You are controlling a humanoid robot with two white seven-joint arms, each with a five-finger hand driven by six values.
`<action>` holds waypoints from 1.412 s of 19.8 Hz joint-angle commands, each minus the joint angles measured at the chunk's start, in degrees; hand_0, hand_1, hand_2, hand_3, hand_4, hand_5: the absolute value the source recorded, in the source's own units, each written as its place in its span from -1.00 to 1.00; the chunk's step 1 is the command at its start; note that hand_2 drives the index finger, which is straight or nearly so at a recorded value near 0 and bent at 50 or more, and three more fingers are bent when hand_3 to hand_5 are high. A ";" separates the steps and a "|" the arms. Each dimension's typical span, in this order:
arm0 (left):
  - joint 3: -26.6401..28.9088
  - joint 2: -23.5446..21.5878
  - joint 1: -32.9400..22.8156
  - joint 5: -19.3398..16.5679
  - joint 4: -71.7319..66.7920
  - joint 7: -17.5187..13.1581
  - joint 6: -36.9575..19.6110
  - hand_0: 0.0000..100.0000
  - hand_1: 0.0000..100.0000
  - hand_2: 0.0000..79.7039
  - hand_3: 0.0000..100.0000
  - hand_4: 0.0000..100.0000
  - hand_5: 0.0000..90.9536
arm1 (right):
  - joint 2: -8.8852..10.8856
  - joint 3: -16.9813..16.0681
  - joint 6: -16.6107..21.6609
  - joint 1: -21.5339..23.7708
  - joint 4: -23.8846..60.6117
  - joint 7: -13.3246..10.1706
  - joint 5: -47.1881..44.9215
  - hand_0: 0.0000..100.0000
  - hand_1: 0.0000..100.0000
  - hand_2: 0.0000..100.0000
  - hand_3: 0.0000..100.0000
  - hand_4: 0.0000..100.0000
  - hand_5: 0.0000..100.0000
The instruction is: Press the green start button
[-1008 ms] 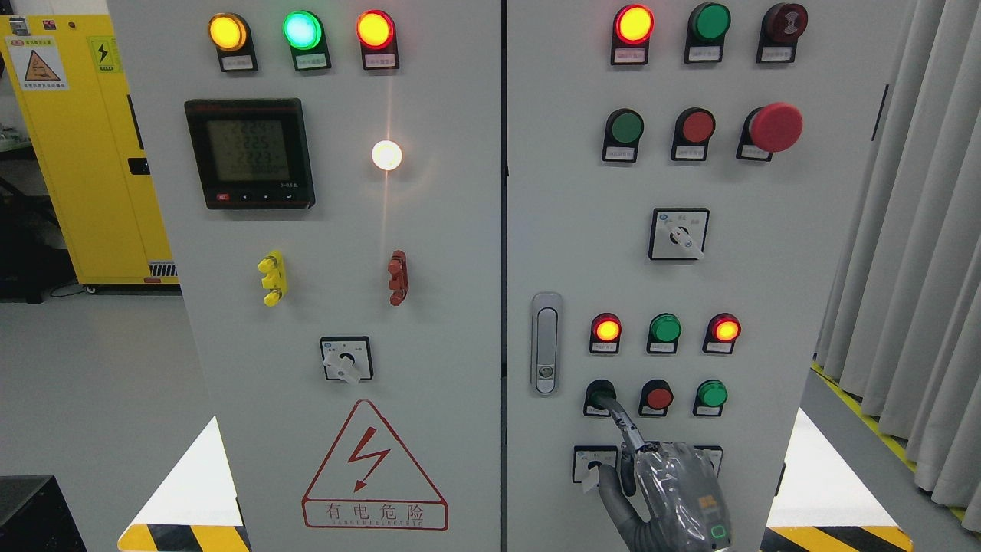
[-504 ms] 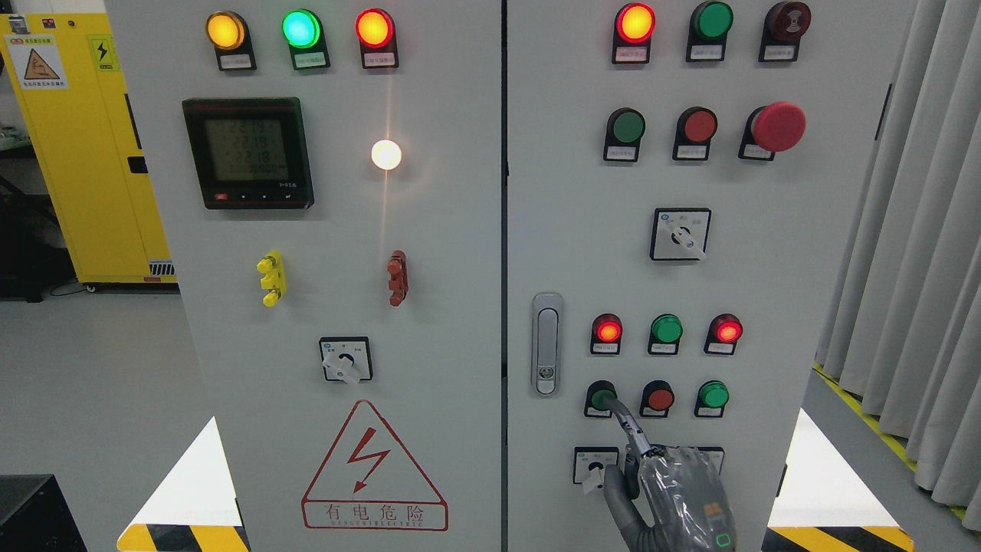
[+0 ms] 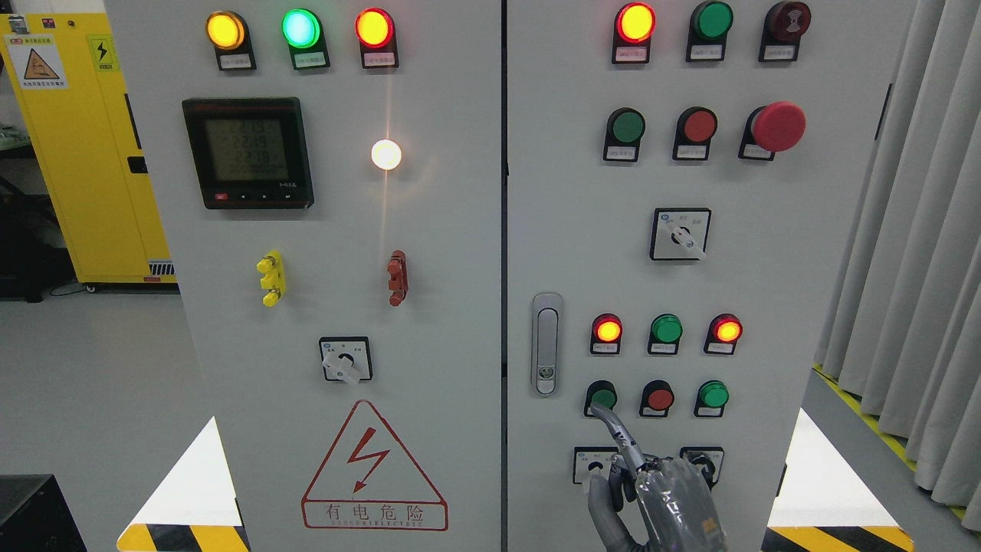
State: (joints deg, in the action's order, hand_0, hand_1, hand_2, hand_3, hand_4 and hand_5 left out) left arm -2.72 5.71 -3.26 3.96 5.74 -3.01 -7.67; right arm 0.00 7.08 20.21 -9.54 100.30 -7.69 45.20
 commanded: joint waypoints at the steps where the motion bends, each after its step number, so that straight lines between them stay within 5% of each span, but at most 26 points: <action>1: 0.00 0.00 0.00 0.00 -0.03 0.02 0.02 -0.76 0.11 -1.00 -1.00 -1.00 -1.00 | -0.97 2.85 -0.70 2.42 6.65 2.58 -20.11 0.77 0.63 -0.87 0.46 0.65 0.64; 2: 0.00 0.00 -0.08 0.00 -0.03 0.02 0.02 -0.76 0.11 -1.00 -1.00 -1.00 -1.00 | -0.97 2.85 -1.40 3.38 8.23 4.86 -24.85 0.75 0.57 -0.87 0.18 0.42 0.44; 3: 0.00 0.00 0.00 0.00 -0.03 0.02 0.02 -0.76 0.11 -1.00 -1.00 -1.00 -1.00 | -0.88 2.94 -2.36 4.43 9.90 7.05 -29.51 0.84 0.50 -0.99 -0.29 -0.12 -0.13; 4: 0.00 0.00 0.00 0.00 -0.03 0.02 0.02 -0.76 0.11 -1.00 -1.00 -1.00 -1.00 | -0.88 2.94 -3.68 5.75 11.75 8.99 -34.34 0.85 0.47 -1.00 -0.40 -0.27 -0.32; 5: 0.00 0.00 0.00 0.00 -0.03 0.02 0.02 -0.76 0.11 -1.00 -1.00 -1.00 -1.00 | -0.88 2.94 -4.82 6.46 13.07 9.97 -37.52 0.89 0.37 -1.00 -0.73 -0.63 -0.67; 6: 0.00 0.00 0.00 0.00 -0.03 0.02 0.02 -0.76 0.11 -1.00 -1.00 -1.00 -1.00 | -0.88 3.03 -5.62 6.73 13.69 10.24 -39.73 0.75 0.32 -1.00 -0.84 -0.74 -0.75; 12: 0.00 0.00 0.00 0.00 -0.03 0.02 0.02 -0.76 0.11 -1.00 -1.00 -1.00 -1.00 | -0.79 4.78 -6.06 6.82 13.70 10.33 -42.74 0.31 0.19 -1.00 -0.89 -0.79 -0.85; 28: 0.00 0.00 0.00 0.00 -0.03 0.02 0.02 -0.76 0.11 -1.00 -1.00 -1.00 -1.00 | -0.70 5.66 -6.68 8.84 13.70 10.24 -43.53 0.13 0.19 -1.00 -0.81 -0.70 -0.82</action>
State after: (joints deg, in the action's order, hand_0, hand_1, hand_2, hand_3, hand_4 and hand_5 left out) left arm -2.72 5.71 -3.26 3.96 5.73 -3.01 -7.67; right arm 0.00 11.74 13.43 -1.39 112.81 2.60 0.70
